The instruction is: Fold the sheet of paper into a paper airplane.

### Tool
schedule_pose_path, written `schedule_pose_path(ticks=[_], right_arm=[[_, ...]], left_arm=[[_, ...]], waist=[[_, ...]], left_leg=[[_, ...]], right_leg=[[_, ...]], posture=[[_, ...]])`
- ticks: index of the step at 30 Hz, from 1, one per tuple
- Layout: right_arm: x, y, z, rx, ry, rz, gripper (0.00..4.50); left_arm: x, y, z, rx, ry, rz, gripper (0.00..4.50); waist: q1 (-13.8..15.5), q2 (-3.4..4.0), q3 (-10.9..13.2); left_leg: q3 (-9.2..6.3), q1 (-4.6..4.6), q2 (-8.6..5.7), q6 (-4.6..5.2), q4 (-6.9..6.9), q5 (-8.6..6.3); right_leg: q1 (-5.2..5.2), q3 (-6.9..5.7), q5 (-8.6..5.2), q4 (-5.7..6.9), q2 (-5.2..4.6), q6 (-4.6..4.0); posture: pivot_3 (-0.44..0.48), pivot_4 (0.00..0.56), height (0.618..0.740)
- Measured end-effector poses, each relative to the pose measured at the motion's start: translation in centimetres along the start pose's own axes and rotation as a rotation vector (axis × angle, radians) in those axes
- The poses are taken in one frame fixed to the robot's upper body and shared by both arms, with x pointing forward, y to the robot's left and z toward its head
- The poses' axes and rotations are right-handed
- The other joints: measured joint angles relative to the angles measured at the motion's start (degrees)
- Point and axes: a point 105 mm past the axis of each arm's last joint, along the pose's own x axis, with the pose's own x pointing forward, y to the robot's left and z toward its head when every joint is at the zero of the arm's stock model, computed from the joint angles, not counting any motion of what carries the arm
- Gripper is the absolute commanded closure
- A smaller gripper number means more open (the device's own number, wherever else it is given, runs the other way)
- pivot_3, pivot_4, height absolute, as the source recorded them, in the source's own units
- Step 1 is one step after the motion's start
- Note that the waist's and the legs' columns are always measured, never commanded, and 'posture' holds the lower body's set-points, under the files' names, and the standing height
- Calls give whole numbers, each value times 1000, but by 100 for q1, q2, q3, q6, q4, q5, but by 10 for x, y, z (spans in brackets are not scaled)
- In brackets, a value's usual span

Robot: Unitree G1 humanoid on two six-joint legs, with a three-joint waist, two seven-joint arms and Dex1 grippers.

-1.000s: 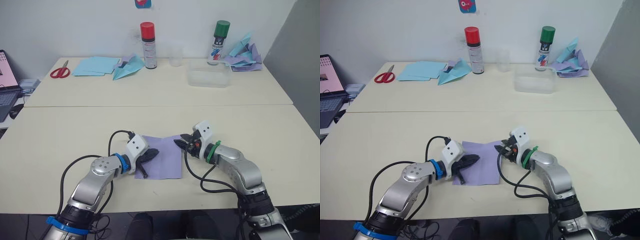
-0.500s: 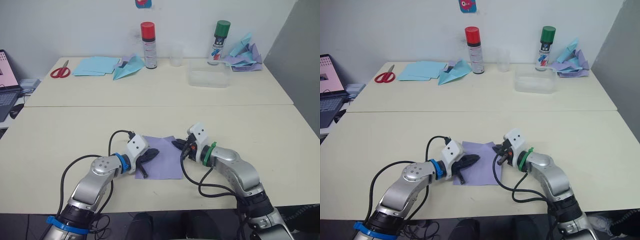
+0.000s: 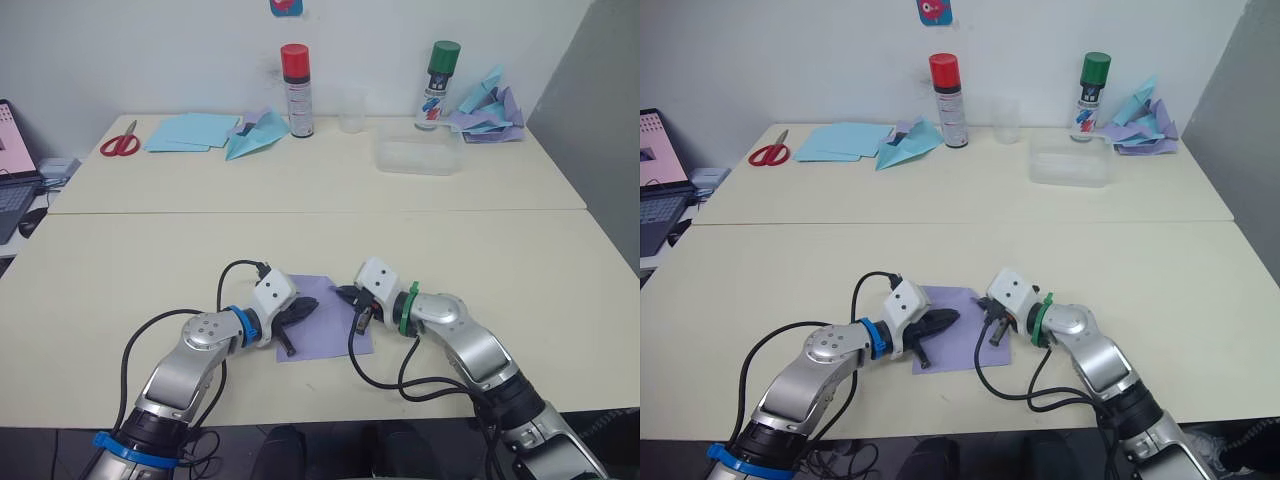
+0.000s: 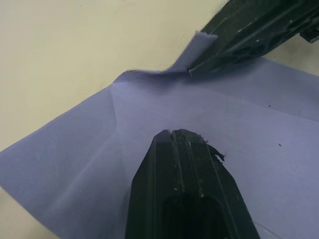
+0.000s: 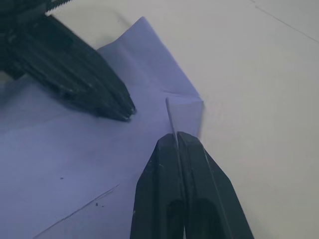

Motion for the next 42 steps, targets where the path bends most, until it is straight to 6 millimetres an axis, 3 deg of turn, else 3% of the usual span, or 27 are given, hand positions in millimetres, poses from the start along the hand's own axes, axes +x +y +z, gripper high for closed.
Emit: schedule_pose_path(ticks=[14, 18, 24, 28, 31, 36, 42], right_arm=[[2, 1, -3, -87, 43, 36, 4476], [3, 0, -4, -90, 60, 40, 4476], [3, 1, -3, -93, 65, 50, 4476], [3, 1, -3, -90, 68, 49, 4476], [3, 2, -3, -89, 70, 49, 4476], [3, 2, -3, -87, 76, 50, 4476], [-2, 6, -3, -40, 95, 91, 2499]], left_arm=[[-1, 4, 3, -6, 0, -19, 4500], [7, 6, 19, -145, -76, -67, 4500], [20, 18, 49, -163, -159, -71, 4500], [34, 14, 43, -170, -124, -76, 4500], [41, 15, 26, -146, -39, -68, 4500], [42, 17, 25, -87, -10, -74, 4500], [42, 17, 24, -76, -15, -79, 4500]], waist=[[9, -1, 0], [17, -7, 4], [2, -10, 5], [-1, -10, 5], [-2, -10, 5], [0, -11, 1], [-3, -11, 0]], left_leg=[[0, 0, 0, 0, 2, 0], [-2, -8, 0, 0, 6, 0], [-3, -9, 1, 0, 5, 0], [-3, -9, 0, 0, 5, 0], [-3, -8, 0, 0, 5, 0], [-1, -6, 0, 0, 5, 0], [-2, -4, 1, 0, 5, 0]], right_leg=[[0, -1, 0, 1, 1, 0], [-1, -4, 0, 1, 1, 1], [-1, -2, 0, 0, 6, 1], [-1, -2, 0, 1, 6, 1], [-2, -2, 0, 2, 7, 0], [0, -1, 0, 2, 6, 1], [0, -1, 0, 3, 6, 1]], posture=[[0, 150, 740], [0, 150, 740], [0, 150, 740], [0, 150, 740], [0, 150, 740], [0, 150, 740], [0, 150, 740]])
